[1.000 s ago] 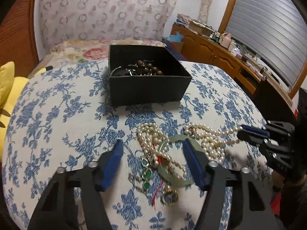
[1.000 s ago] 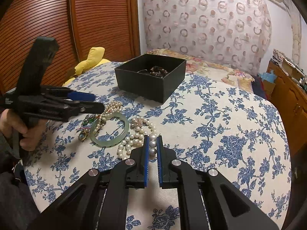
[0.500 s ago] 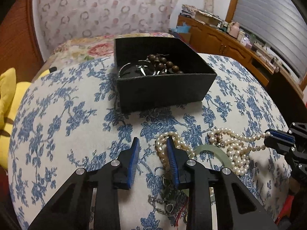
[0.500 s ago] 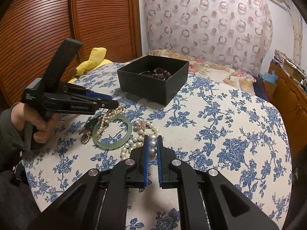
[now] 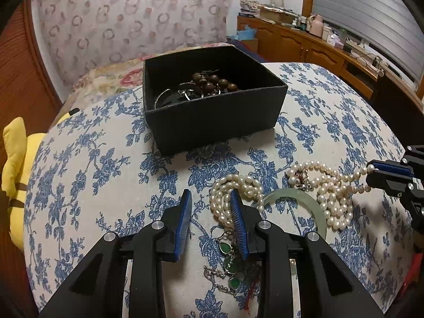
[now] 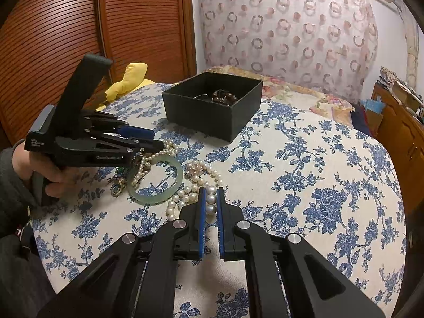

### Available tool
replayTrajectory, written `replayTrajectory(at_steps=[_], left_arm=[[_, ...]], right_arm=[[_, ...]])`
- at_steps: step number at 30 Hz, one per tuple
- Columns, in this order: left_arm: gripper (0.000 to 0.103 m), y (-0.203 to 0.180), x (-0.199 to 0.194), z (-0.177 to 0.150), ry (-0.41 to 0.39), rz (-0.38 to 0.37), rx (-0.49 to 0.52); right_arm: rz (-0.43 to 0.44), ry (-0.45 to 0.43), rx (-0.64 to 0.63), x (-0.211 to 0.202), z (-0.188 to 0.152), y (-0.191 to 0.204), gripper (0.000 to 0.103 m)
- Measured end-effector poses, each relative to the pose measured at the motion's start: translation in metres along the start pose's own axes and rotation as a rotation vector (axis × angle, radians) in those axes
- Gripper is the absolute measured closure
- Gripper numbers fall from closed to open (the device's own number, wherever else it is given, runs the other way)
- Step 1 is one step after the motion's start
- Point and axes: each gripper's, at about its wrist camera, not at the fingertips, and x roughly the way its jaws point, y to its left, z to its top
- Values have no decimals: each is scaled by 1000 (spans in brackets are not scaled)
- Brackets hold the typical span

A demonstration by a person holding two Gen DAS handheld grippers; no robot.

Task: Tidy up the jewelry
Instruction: 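Grasp a pearl strand with each gripper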

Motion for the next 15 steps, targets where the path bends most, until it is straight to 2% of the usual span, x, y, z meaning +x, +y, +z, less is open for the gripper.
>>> replayTrajectory(at_steps=[2,3,5,9,15], left_arm=[[78,1,1,-1,-1,-4,5],[88,1,1,0,-3,-11,14],[95,0,1,2,2,-21,19],[95,-1,-5,4,-19,-43,10],[95,-2,-45,14,-123,-85,-27]], right_arm=[[0,2,0,2,0,0,94],[1,1,0,2,0,1,94],[3,0,-2,2,1,2,94],[2,-18,-12,-4,5,4,94],[-3,-81,-22,-23,23,5,94]])
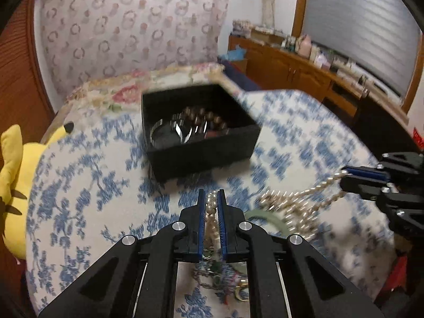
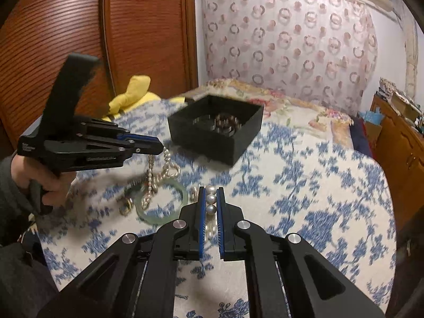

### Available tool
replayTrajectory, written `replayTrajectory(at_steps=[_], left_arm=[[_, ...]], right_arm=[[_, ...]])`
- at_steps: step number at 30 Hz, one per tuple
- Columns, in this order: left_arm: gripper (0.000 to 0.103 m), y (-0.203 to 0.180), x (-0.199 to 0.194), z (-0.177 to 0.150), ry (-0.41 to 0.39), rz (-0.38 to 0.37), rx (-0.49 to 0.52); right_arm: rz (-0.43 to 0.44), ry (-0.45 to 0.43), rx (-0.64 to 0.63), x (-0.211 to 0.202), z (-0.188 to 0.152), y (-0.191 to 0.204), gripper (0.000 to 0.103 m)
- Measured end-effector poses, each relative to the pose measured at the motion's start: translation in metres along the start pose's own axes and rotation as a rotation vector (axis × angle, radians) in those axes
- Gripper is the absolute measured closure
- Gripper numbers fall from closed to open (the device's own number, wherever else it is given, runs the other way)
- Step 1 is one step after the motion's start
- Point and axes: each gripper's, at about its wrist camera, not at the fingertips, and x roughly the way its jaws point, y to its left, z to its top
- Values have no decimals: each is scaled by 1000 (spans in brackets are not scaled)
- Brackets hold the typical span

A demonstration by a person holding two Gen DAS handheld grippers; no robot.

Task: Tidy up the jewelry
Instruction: 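Grasp a pearl strand with each gripper, then lift the pearl strands and drop them into the black box with both grippers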

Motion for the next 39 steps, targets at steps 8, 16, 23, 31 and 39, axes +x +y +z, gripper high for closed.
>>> replayTrajectory(at_steps=[8,16,23,31,39], left_arm=[[95,-17,-54,25,-129,-38,12],[95,-20,-79,43,-204,-36,19],[95,-12,-76,49,-208,-20,5],[95,-1,-74,59,-220,-19,0],[95,21,-64,82,-236,-12,-24]], right_arm=[[-9,-94,-21,-26,30,4,94],[-29,-163,-56,-46,55,9,94],[-42,-214,-71,-57,76,8,94],[-48,-298,-92,-76,111,5,94],[-48,-357,-130,-75,157,2,94]])
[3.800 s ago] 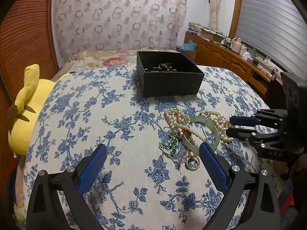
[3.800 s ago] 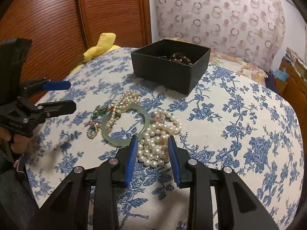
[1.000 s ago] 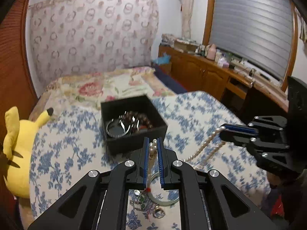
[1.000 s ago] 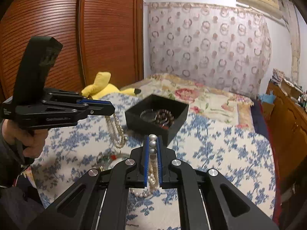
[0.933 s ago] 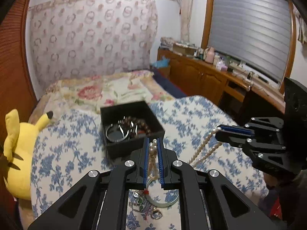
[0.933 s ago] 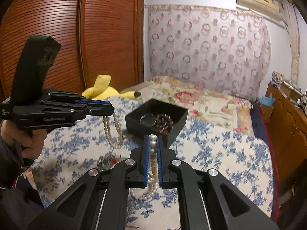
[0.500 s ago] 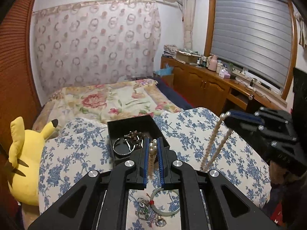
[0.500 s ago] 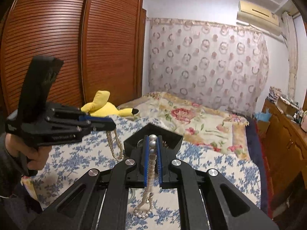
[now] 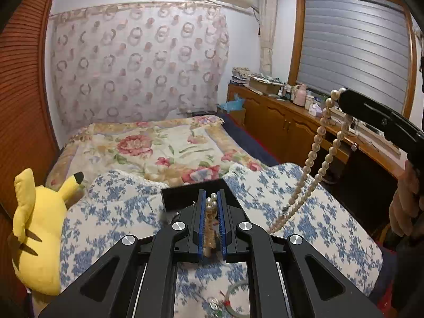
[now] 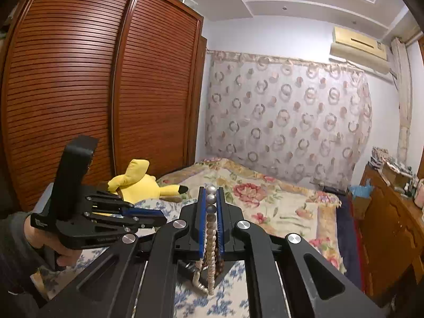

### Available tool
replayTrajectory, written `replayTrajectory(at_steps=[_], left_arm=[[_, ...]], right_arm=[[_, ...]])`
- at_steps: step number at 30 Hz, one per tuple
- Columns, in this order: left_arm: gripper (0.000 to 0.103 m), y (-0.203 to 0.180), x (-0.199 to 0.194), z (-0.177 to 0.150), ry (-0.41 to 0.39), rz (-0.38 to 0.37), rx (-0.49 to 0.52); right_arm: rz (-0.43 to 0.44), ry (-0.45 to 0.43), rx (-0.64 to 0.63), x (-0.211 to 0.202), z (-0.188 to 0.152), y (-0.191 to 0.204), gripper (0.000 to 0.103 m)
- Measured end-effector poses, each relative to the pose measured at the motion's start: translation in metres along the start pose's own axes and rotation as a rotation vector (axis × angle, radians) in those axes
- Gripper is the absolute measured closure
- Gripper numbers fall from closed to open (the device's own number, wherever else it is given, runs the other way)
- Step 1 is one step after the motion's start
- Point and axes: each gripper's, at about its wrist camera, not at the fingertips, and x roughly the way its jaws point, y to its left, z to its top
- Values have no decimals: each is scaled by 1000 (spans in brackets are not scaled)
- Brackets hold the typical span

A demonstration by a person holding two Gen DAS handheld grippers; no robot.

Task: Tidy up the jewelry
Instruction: 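Lift the pearl strands and drop them into the black box with both grippers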

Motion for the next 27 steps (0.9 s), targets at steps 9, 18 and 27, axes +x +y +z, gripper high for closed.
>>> replayTrajectory(at_steps=[9,18,27], left_arm=[[95,17,28,13,18,4,-19],[95,32,74,-14,125,8,-48],[95,36,87,-28,167,13,-47]], right_arm=[[-4,10,-12,42,17,-15,95],[-15,76,-5,93,4,-30,95],[-15,159,18,136,-22,-39,94]])
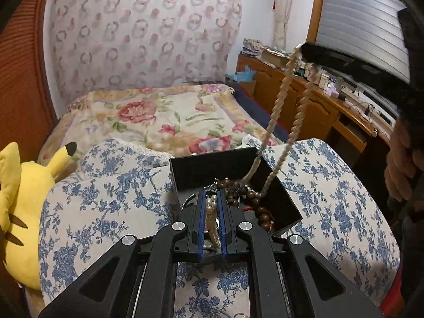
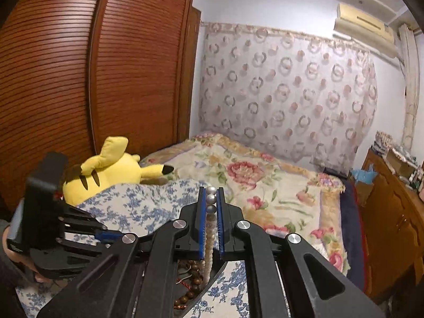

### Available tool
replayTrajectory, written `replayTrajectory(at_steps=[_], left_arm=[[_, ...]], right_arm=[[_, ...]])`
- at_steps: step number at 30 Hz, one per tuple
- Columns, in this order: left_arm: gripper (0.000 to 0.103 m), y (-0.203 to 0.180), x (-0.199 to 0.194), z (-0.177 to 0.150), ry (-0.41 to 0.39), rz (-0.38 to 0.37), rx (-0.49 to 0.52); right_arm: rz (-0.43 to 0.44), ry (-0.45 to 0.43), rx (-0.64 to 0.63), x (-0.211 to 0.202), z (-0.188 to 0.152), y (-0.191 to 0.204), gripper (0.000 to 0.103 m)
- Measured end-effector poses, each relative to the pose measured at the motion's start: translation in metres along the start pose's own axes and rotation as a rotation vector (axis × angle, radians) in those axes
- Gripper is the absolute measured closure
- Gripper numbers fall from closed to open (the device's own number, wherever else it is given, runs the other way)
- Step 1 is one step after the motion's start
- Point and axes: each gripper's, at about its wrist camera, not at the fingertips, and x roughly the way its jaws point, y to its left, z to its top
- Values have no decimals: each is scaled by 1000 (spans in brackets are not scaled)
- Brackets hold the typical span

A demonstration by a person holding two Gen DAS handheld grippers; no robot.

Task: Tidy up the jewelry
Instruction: 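Lift the pearl strands and drop them into the black box with both grippers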

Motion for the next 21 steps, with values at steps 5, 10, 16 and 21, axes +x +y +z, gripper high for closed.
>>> replayTrajectory(at_steps=[5,10,16,21], left_arm=[[95,0,-1,1,-6,9,0],[94,1,-5,-2,-10,21,0],[89,3,-9,-7,-11,34,-5],[89,5,-12,-8,-12,37,-8]], right_arm=[[13,48,7,20,-13,2,94],[23,82,16,31,-23,1,94],[40,123,38,40,-35,0,94],[44,135,37,40,-41,2,94]])
